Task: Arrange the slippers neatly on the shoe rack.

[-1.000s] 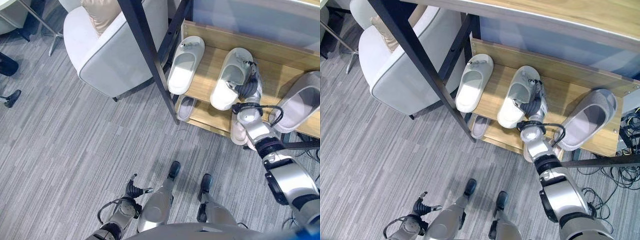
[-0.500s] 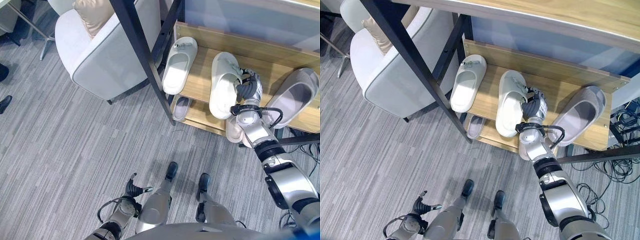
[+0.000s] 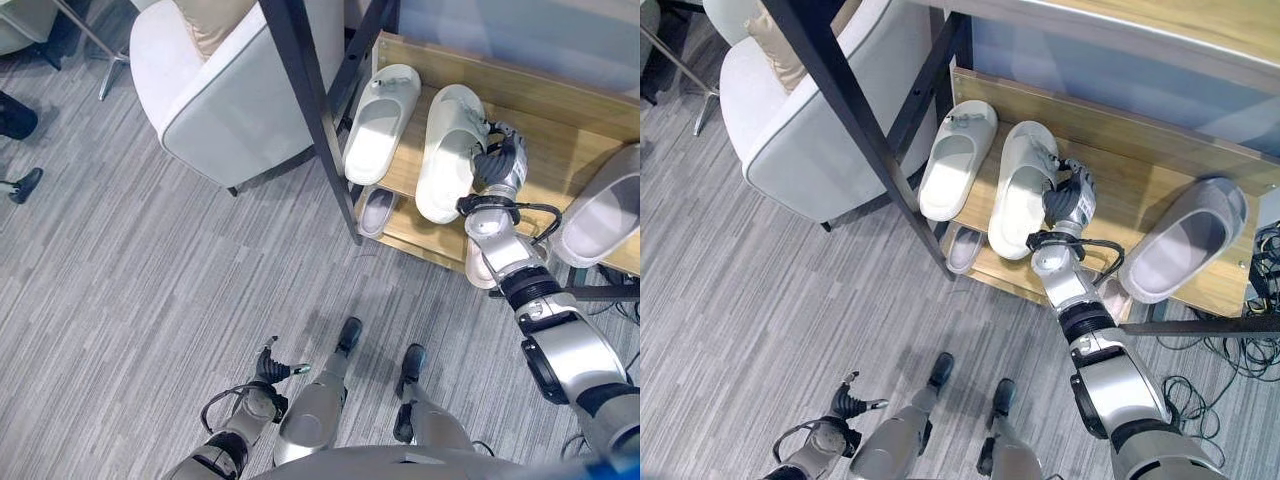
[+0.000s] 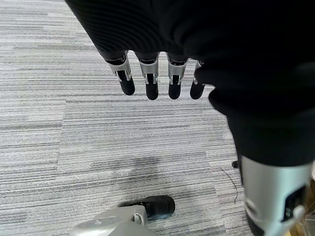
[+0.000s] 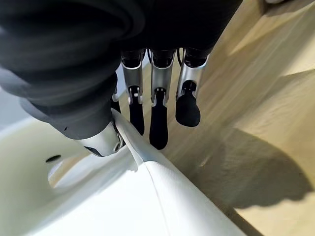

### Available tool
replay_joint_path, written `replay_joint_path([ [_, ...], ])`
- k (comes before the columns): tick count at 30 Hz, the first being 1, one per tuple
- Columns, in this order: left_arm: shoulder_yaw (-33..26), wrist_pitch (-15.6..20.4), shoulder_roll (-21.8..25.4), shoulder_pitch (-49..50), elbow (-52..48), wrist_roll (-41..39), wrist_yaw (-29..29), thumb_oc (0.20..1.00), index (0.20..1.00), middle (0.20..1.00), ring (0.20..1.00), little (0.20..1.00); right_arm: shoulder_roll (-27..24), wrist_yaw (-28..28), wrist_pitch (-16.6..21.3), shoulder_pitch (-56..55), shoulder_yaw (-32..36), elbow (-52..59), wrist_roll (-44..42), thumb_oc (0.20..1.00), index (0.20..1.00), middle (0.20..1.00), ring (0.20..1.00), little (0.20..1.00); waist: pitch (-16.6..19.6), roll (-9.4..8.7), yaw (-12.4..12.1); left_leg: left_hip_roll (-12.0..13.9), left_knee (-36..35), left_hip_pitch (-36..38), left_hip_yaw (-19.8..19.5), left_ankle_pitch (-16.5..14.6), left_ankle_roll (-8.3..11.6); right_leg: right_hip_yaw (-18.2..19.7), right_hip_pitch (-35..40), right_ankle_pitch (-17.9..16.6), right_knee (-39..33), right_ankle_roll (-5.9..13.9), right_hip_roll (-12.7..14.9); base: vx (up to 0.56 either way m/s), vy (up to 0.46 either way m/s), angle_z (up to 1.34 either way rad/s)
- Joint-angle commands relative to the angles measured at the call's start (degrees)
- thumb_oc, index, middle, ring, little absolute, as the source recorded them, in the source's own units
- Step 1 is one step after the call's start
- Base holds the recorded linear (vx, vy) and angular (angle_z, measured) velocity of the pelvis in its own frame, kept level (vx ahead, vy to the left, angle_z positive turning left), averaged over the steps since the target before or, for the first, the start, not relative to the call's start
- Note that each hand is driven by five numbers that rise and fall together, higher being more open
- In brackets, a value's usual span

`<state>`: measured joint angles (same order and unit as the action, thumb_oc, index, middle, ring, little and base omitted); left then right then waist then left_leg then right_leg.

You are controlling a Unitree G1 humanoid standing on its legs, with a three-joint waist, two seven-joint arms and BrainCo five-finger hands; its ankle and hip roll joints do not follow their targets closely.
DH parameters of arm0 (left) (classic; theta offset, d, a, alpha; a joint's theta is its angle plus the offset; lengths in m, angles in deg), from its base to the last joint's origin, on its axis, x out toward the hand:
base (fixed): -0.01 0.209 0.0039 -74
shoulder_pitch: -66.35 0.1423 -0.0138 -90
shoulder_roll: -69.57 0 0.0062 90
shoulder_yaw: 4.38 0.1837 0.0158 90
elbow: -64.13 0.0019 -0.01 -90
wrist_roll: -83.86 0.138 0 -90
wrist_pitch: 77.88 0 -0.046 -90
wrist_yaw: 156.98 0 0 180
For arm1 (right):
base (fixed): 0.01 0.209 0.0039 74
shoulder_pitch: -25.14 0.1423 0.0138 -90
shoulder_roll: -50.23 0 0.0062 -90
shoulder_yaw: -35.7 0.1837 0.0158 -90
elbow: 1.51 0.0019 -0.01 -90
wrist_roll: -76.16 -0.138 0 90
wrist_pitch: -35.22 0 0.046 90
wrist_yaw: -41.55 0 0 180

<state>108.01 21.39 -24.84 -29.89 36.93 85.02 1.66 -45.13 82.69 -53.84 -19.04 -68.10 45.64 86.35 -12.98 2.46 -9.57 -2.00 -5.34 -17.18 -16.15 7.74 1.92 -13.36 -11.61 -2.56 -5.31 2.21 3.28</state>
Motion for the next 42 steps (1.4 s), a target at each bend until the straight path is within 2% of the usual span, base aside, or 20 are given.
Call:
replay_joint_path([
  [1, 1.0, 0.1, -0.6, -3.4, 5.5, -0.3, -1.8, 1.0, 1.0, 1.0, 1.0, 1.0, -3.0, 2.5, 1.8, 4.6, 1.5, 0.9, -1.4, 0.2, 0.2, 0.2, 0.2, 0.2, 0.5, -3.06, -0.9, -0.3, 0.3, 0.7, 4.8, -5.7, 1.19, -0.2, 0.4, 0.9, 0.3, 5.94, 5.4, 0.0, 0.0, 0.0],
  [12, 0.4, -0.1, -0.6, -4.1, 6.2, -1.4, -1.9, 1.0, 1.0, 1.0, 1.0, 1.0, -0.9, 2.7, 1.1, 6.4, 1.5, -0.3, -3.4, 0.2, 0.2, 0.2, 0.2, 0.2, 0.3, -3.82, -1.4, -0.8, 0.3, 0.3, 4.6, -5.7, 1.09, -0.4, 0.3, 0.5, 0.3, 6.02, 5.8, 0.0, 0.016, 0.0],
  [13, 0.5, -0.3, -0.7, -4.3, 6.3, -1.5, -2.0, 1.0, 1.0, 1.0, 1.0, 1.0, -0.4, 3.0, 1.3, 6.7, 1.7, -0.5, -3.9, 0.46, 0.46, 0.46, 0.46, 0.46, 0.3, -3.77, -1.3, -0.8, 0.3, 0.3, 4.6, -5.7, 1.06, -0.5, 0.2, 0.4, 0.3, 6.01, 5.9, 0.0, 0.0, 0.0],
  [14, 0.5, -0.4, -0.8, -4.4, 6.4, -1.5, -2.0, 1.0, 1.0, 1.0, 1.0, 1.0, -0.1, 3.1, 1.4, 6.8, 1.7, -0.6, -4.3, 1.0, 1.0, 1.0, 1.0, 1.0, 0.4, -3.73, -1.3, -0.9, 0.3, 0.3, 4.5, -5.7, 1.04, -0.5, 0.2, 0.4, 0.3, 6.01, 5.9, 0.0, 0.038, -0.01],
  [20, 0.2, -0.9, -1.3, -4.6, 6.9, -1.7, -2.2, 1.0, 1.0, 1.0, 1.0, 1.0, 2.3, 4.6, 2.1, 5.6, 2.9, 0.4, -6.5, 1.0, 1.0, 1.0, 1.0, 1.0, 0.6, -3.57, -1.1, -1.0, 0.3, 0.5, 4.4, -5.8, 0.88, -0.6, 0.4, 0.5, 0.3, 5.92, 6.0, 0.0, 0.0, 0.0],
  [25, -0.4, -1.5, -1.7, -4.5, 7.6, -1.9, -2.2, 1.0, 1.0, 1.0, 1.0, 1.0, 5.2, 4.8, 4.7, 2.8, 4.4, 4.0, -10.4, 1.0, 1.0, 1.0, 1.0, 1.0, 0.8, -3.41, -0.8, -1.0, 0.3, 0.7, 4.5, -5.9, 0.73, -0.5, 0.4, 0.5, 0.3, 5.88, 6.1, 0.0, 0.0, 0.0],
  [34, -2.6, -2.2, -2.2, -3.4, 6.8, -2.1, -3.3, 1.0, 1.0, 1.0, 1.0, 1.0, 8.8, 3.6, 8.1, -8.8, 5.7, 13.6, -12.5, 1.0, 1.0, 1.0, 1.0, 1.0, 1.3, -3.23, 0.8, -0.8, 0.3, 1.8, 5.2, -6.3, 0.46, -0.1, 1.1, 0.6, 0.3, 5.8, 6.3, 0.0, 0.0, 0.0],
  [42, -5.3, -2.6, -1.7, -1.3, 6.3, -2.9, -2.8, 1.0, 1.0, 1.0, 1.0, 1.0, 10.3, -4.0, 9.5, -19.7, 3.2, 19.5, -16.2, 1.0, 1.0, 1.0, 1.0, 1.0, 1.9, -3.86, 3.0, -0.3, 0.3, 3.5, 6.8, -6.8, 0.27, 0.9, 2.0, 0.5, 0.3, 5.69, 6.1, -0.01, 0.006, -0.05],
])
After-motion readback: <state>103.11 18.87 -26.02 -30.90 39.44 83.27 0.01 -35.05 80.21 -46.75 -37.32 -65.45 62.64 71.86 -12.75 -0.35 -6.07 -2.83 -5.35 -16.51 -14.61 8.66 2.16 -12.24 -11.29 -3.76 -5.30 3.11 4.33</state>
